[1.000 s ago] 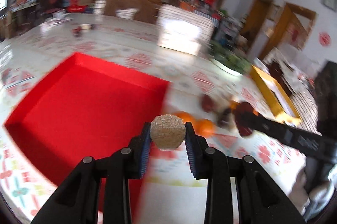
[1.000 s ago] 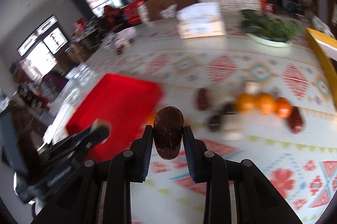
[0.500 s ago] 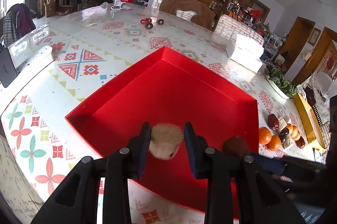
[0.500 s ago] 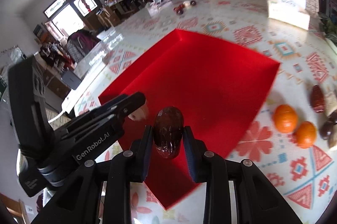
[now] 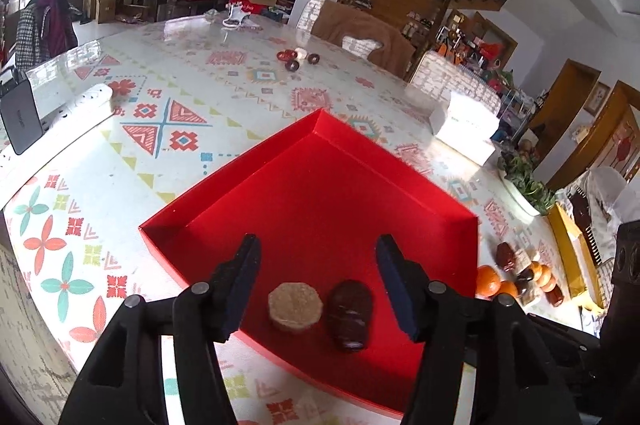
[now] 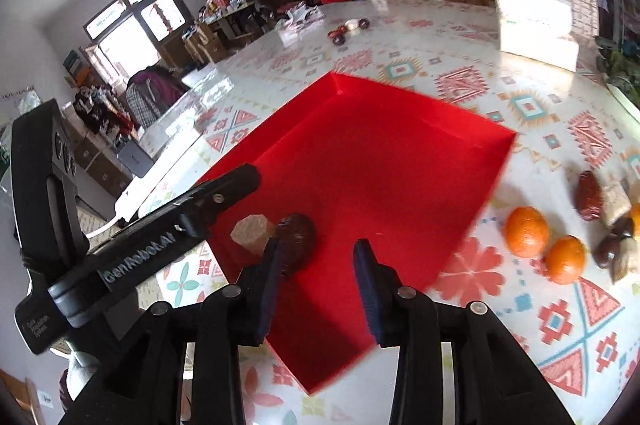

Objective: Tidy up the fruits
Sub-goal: 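Grasp a mandarin orange with the left tool while the right tool grasps a beige cube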

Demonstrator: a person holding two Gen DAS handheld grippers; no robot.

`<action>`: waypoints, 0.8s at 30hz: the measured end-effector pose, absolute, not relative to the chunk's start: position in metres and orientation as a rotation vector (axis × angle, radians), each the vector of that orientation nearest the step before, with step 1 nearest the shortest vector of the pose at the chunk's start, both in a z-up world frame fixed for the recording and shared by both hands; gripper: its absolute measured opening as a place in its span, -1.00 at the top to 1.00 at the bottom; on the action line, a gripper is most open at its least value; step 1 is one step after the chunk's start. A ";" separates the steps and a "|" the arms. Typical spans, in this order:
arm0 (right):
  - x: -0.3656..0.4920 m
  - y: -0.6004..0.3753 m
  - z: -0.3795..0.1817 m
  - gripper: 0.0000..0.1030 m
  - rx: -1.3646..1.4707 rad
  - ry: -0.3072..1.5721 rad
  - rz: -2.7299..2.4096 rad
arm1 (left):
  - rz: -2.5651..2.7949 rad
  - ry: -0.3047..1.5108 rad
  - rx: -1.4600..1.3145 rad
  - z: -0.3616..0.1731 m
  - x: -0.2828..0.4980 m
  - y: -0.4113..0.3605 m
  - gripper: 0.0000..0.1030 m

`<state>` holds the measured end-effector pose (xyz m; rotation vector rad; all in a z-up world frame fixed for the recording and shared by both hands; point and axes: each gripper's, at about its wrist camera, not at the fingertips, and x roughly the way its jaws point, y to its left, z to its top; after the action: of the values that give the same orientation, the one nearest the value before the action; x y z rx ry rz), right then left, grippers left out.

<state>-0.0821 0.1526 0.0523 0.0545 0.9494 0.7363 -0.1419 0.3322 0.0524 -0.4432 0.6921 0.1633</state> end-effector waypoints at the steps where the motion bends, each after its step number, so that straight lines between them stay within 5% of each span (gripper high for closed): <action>1: -0.083 0.145 0.055 0.22 0.062 0.941 0.728 | 0.158 0.682 -0.443 0.056 -0.143 0.330 -0.16; 5: -0.084 0.100 0.062 0.21 0.101 0.901 0.666 | 0.135 0.655 -0.424 0.068 -0.146 0.315 -0.31; 16: -0.066 -0.057 0.044 0.10 0.207 0.912 0.358 | -0.068 0.693 -0.292 0.071 -0.126 0.224 -0.32; 24: -0.048 -0.083 0.029 0.10 0.253 0.936 0.338 | -0.239 0.750 -0.182 0.057 -0.107 0.155 -0.32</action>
<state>-0.0478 -0.0829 0.0290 0.2531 0.9357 0.3377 -0.1073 0.1548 0.0566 -0.1822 0.7503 -0.2388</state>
